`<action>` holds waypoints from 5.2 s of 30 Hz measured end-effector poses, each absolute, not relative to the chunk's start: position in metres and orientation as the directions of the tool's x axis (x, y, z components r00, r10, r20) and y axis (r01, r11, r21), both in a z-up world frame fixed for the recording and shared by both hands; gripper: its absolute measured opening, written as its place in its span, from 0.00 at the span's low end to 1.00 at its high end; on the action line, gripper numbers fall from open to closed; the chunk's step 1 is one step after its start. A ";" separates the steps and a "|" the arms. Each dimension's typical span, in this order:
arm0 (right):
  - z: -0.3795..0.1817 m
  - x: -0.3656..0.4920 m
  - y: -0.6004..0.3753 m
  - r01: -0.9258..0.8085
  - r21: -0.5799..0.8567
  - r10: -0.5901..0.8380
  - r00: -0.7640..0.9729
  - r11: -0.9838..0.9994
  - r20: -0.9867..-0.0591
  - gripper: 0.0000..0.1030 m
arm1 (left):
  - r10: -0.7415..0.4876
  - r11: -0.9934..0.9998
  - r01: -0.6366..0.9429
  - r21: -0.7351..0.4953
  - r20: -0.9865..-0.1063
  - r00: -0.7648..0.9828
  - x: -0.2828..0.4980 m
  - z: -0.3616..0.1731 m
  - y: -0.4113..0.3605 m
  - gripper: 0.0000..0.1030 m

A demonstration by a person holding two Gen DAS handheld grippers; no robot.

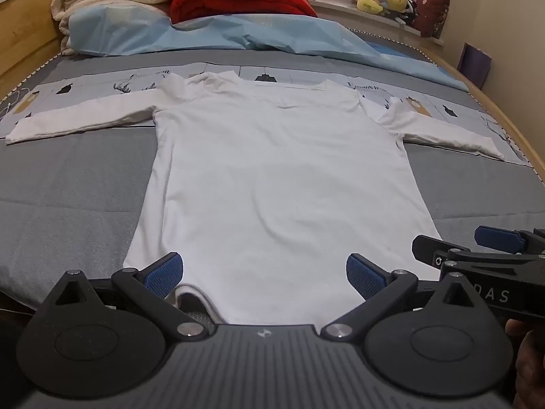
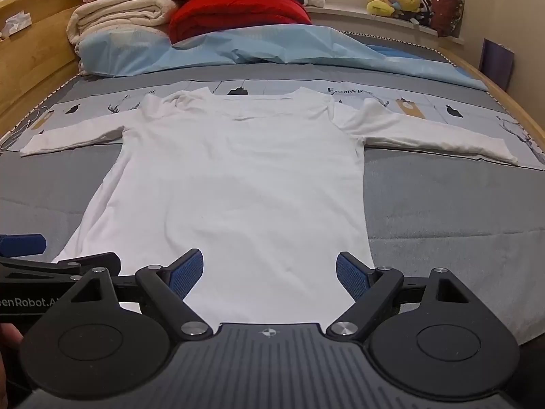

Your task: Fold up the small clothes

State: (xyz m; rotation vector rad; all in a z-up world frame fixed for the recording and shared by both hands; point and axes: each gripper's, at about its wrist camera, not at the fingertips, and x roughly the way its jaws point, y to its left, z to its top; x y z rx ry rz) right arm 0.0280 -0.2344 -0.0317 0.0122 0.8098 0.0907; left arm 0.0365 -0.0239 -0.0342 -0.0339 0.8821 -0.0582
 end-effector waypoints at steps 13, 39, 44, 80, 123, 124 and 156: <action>-0.034 0.031 -0.235 -0.079 0.042 0.085 0.686 0.996 -0.722 0.84 | -0.055 0.998 0.032 -0.045 -0.775 0.630 0.036 -0.037 -0.024 0.99; -0.042 0.033 -0.238 -0.063 0.050 0.079 0.684 0.997 -0.725 0.84 | -0.055 0.998 0.026 -0.049 -0.777 0.627 0.041 -0.039 -0.019 0.99; -0.038 0.036 -0.256 0.017 0.090 0.051 0.707 0.996 -0.705 0.74 | -0.042 0.977 -0.126 -0.170 -0.741 0.670 0.063 -0.023 0.045 0.89; -0.117 0.061 -0.341 0.343 -0.031 -0.187 0.430 0.939 -0.884 0.06 | 0.006 0.986 -0.165 -0.037 -0.969 0.249 0.078 -0.100 0.120 0.04; 0.046 0.046 -0.341 0.206 0.090 -0.134 0.852 0.974 -0.506 0.72 | -0.003 0.996 0.067 0.063 -0.706 0.708 0.075 -0.027 0.036 0.85; 0.047 0.050 -0.343 0.204 0.080 -0.135 0.849 0.976 -0.510 0.72 | -0.003 0.995 0.068 0.066 -0.696 0.718 0.075 -0.026 0.032 0.87; -0.007 0.104 -0.322 0.200 0.125 -0.114 0.861 0.972 -0.495 0.54 | -0.036 0.998 0.063 0.022 -0.620 0.784 0.138 0.009 0.004 0.61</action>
